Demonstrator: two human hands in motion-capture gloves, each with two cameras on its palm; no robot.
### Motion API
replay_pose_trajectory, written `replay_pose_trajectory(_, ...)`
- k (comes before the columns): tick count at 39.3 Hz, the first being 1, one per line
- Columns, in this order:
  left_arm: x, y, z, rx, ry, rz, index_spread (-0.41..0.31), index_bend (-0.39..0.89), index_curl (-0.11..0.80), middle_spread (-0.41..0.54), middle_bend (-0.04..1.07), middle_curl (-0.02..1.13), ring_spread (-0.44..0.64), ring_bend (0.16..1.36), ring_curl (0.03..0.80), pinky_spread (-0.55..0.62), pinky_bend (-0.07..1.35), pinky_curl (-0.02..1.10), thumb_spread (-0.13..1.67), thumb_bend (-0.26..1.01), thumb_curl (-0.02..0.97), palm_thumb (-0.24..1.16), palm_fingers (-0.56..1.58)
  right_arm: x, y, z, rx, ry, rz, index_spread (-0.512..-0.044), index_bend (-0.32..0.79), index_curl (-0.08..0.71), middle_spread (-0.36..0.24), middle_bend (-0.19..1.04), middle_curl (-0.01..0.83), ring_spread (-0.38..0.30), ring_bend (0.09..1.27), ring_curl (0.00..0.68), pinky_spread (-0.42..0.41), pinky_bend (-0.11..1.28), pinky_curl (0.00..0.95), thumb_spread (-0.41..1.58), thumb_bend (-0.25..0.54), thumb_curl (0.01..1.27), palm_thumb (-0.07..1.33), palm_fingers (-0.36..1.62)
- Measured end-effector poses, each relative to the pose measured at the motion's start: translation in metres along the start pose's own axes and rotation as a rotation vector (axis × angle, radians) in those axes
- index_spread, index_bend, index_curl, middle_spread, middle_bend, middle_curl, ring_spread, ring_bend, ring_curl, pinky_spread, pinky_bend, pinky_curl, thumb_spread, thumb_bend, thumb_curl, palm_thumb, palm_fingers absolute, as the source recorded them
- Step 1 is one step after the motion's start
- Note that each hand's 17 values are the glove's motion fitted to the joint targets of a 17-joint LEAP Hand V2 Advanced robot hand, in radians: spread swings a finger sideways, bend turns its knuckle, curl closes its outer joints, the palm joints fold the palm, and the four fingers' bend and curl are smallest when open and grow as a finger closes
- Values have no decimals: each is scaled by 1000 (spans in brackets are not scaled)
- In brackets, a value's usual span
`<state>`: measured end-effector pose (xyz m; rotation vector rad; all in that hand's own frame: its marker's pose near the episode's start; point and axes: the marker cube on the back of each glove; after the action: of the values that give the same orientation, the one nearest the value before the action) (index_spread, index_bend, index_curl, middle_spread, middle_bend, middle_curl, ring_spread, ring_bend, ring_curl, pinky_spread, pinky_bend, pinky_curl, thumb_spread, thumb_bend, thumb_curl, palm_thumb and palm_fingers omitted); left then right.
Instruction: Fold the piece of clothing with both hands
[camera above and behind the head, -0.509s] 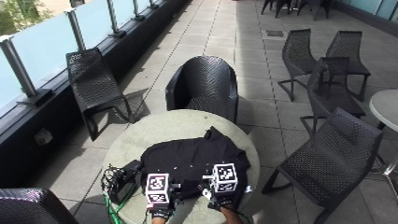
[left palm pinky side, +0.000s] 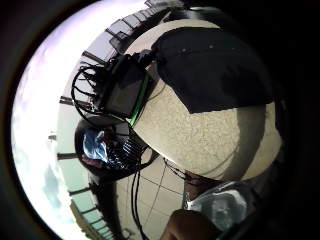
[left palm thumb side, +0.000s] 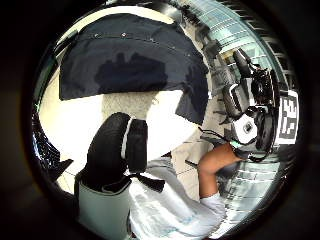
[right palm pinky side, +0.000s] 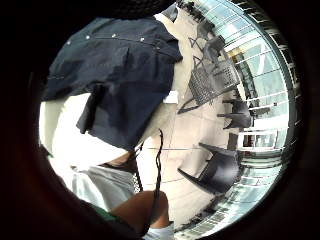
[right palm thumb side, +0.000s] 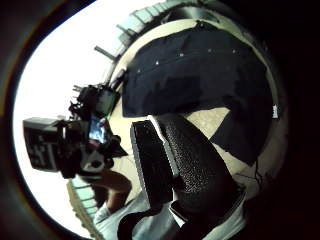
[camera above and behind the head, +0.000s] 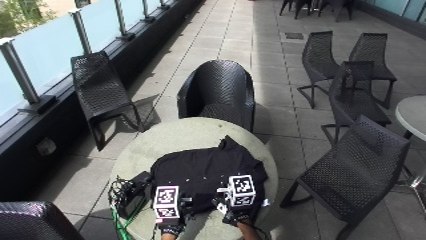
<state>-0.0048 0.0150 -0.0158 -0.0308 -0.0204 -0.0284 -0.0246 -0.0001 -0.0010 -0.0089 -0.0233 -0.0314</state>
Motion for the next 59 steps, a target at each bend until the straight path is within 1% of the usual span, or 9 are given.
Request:
replay_pose_trajectory(13, -21, -22, 48, -58, -89, -30, -92, 124, 170, 40, 241, 283, 343, 655, 248, 487, 348, 247, 1102, -3, 243, 309, 155, 52, -4, 39, -50, 31, 37, -405, 127, 251, -44, 191, 235, 151, 239, 174, 265, 413, 277, 1169, 7, 160, 248, 126)
replay_pose_trajectory(25, -37, -60, 113, -92, -84, -1, -79, 117, 193, 75, 220, 310, 330, 684, 265, 479, 386, 284, 1073, -32, 262, 263, 155, 84, -20, 112, -253, 52, 69, -381, 30, 162, 10, 185, 265, 174, 336, 222, 260, 609, 347, 1082, -27, 196, 214, -52)
replay_pose_trajectory(31, -36, -77, 129, -20, -86, 49, -71, 149, 214, 47, 229, 321, 254, 704, 272, 456, 366, 285, 1090, -22, 266, 263, 275, 96, -30, 124, -219, 26, 69, -373, 71, 142, 28, 198, 278, 181, 362, 233, 259, 638, 356, 1043, -12, 223, 260, -54)
replay_pose_trajectory(35, -36, -97, 124, 277, -163, 68, -129, 327, 289, -36, 238, 320, 111, 653, 255, 339, 316, 276, 1164, 21, 274, 321, 618, 99, -40, 127, -82, -23, 34, -375, 306, 220, -54, 251, 299, 82, 412, 240, 223, 518, 314, 1133, 107, 267, 483, 336)
replay_pose_trajectory(36, -35, -98, 123, 322, -173, 71, -136, 323, 291, -46, 226, 312, 93, 638, 247, 322, 302, 268, 1175, 21, 274, 327, 629, 100, -43, 128, -33, -20, 28, -375, 298, 208, -64, 240, 294, 67, 401, 225, 218, 497, 299, 1142, 110, 270, 498, 350)
replay_pose_trajectory(42, -24, -88, 113, 373, -130, 89, -233, 348, 341, -186, 213, 344, -118, 602, 272, 65, 329, 311, 1221, 102, 318, 518, 972, 102, -47, 122, 142, 9, -25, -362, 403, 297, -174, 299, 335, -104, 462, 269, 116, 341, 275, 1220, 215, 311, 710, 743)
replay_pose_trajectory(48, -28, -50, 88, 246, -178, 98, -289, 312, 369, -273, 294, 399, -251, 578, 303, -70, 245, 328, 1234, 116, 333, 599, 1167, 104, -27, 97, 112, 114, -106, -334, 303, 313, -214, 333, 365, -202, 518, 305, -15, 343, 287, 1239, 249, 329, 817, 1126)
replay_pose_trajectory(55, -23, -14, 29, -81, -182, 178, -323, 255, 388, -340, 427, 457, -335, 599, 339, -164, 190, 344, 1250, 113, 340, 653, 1287, 96, -12, 39, -67, 129, -193, -315, 184, 344, -241, 428, 418, -256, 596, 368, -145, 359, 332, 1226, 239, 326, 872, 1330)
replay_pose_trajectory(59, -20, -21, -13, -153, -207, 198, -332, 251, 405, -357, 452, 472, -354, 611, 355, -188, 177, 348, 1260, 107, 338, 673, 1282, 90, -33, 0, -144, 79, -234, -312, 157, 346, -245, 475, 440, -263, 663, 397, -205, 361, 341, 1220, 222, 319, 882, 1384)
